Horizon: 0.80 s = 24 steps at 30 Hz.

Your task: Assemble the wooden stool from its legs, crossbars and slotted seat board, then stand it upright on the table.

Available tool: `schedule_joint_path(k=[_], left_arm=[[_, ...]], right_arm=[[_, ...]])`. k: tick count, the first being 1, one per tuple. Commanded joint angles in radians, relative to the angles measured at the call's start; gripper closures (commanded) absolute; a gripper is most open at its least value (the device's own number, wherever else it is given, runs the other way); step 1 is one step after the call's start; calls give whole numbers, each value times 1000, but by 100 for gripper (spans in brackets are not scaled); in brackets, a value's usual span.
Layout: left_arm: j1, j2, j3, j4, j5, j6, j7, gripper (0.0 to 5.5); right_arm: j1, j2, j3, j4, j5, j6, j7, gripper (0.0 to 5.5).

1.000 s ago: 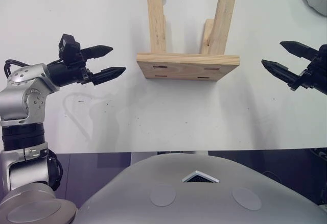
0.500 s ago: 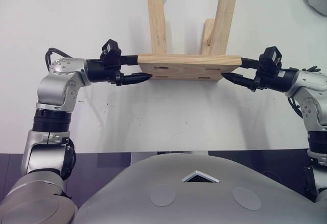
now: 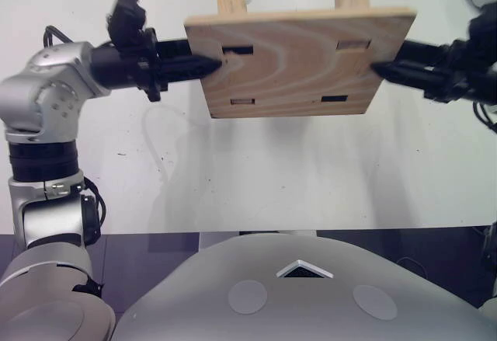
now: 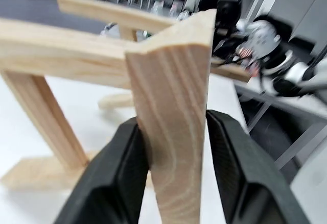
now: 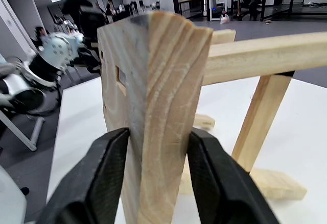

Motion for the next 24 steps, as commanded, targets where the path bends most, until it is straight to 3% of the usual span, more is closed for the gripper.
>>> schedule_joint_path(k=[1,5,10,13,18,24], left_arm=[[-333,-53,117,48,-565,300,310,399],[-286,-138,71,173,-918,247,804,418],[-131,-189,8,187,-1076,158,1240,418],[-147,-211,41,238,-1093,161,1407,418],[-167,-242,36,316,-1092,138,1590,417],[-143,-234,-7,358,-976,173,1620,414]], right_arm=[[-262,-56,-51,22,596,313,-166,377],[-281,36,-38,176,991,223,-565,392],[-311,257,-120,244,1030,207,-967,402],[-292,373,-175,224,1030,208,-1189,405],[-214,673,-228,-1,1030,78,-1610,406],[-94,709,-215,-39,1030,47,-1820,406]])
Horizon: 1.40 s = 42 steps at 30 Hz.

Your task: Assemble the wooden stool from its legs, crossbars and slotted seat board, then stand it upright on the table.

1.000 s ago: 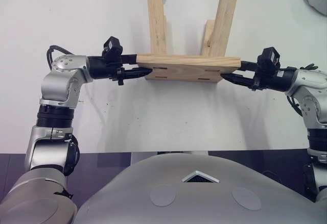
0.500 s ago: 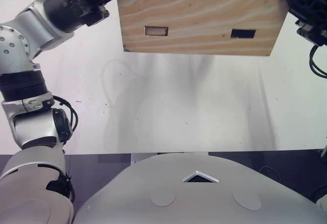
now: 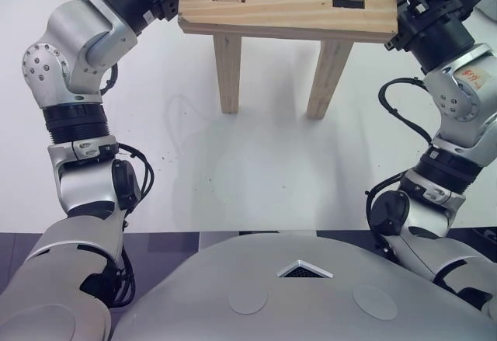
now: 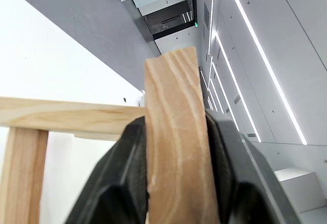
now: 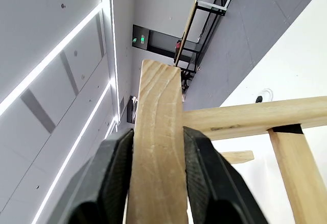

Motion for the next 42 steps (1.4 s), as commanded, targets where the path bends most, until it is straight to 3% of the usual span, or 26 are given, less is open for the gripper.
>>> schedule_joint_path(k=[1,6,8,15,20,21,25,30,34,37,42], left_arm=[[33,7,-100,46,141,86,101,414],[31,21,-108,79,190,88,68,414],[28,23,-103,85,192,87,52,352],[1,29,-27,100,237,91,-19,224],[51,117,63,64,304,112,-115,147],[70,150,94,34,342,94,-188,124],[88,170,249,-3,391,-5,-428,121],[140,204,270,-10,577,-88,-546,121],[258,240,34,-47,1229,-573,-577,121],[291,172,-55,-77,1419,-714,-550,121],[315,93,-88,-46,1568,-809,-545,121]], right_arm=[[15,4,23,-16,5,-18,-89,406],[4,-28,5,9,5,-36,-83,406],[-14,-41,-8,18,5,-46,-69,351],[-42,-83,-51,32,5,-82,-18,221],[37,-191,-60,-11,-26,-104,51,220],[67,-220,-70,-32,-86,-110,96,220],[156,-253,-83,-103,-308,-196,266,220],[209,-277,-40,-135,-476,-233,387,220],[332,-434,138,-165,-1052,-382,529,220],[349,-483,294,-99,-1405,-512,526,220],[321,-419,251,-3,-1543,-646,572,220]])
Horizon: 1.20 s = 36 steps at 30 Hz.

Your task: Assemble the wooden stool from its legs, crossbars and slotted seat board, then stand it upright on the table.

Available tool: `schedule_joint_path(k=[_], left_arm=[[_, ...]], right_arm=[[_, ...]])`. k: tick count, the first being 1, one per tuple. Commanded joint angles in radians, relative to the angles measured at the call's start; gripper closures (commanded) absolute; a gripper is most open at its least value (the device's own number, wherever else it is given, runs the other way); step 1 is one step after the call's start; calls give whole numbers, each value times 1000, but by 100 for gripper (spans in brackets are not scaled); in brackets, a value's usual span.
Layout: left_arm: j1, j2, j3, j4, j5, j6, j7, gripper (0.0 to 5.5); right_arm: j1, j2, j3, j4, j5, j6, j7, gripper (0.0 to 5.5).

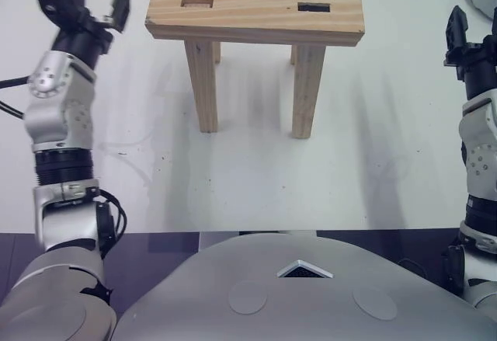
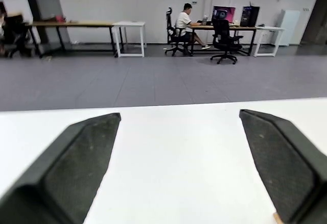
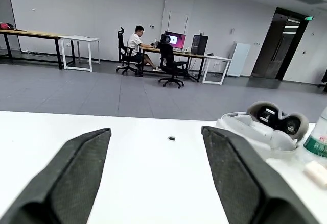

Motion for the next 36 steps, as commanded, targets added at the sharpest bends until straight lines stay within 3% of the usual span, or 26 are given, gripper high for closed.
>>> schedule_joint_path(k=[1,14,26,36], left_arm=[[23,-36,7,11,76,-36,4,121],[22,-124,66,42,162,-40,45,121],[-48,-168,69,101,225,-60,44,121],[-22,-223,71,-18,242,-3,115,121]], right_arm=[[-18,33,-51,44,-69,-78,32,220],[-104,109,-36,205,-243,-115,84,220],[-110,125,-108,319,-273,-180,148,220],[-134,71,-134,393,-290,-214,236,220]])
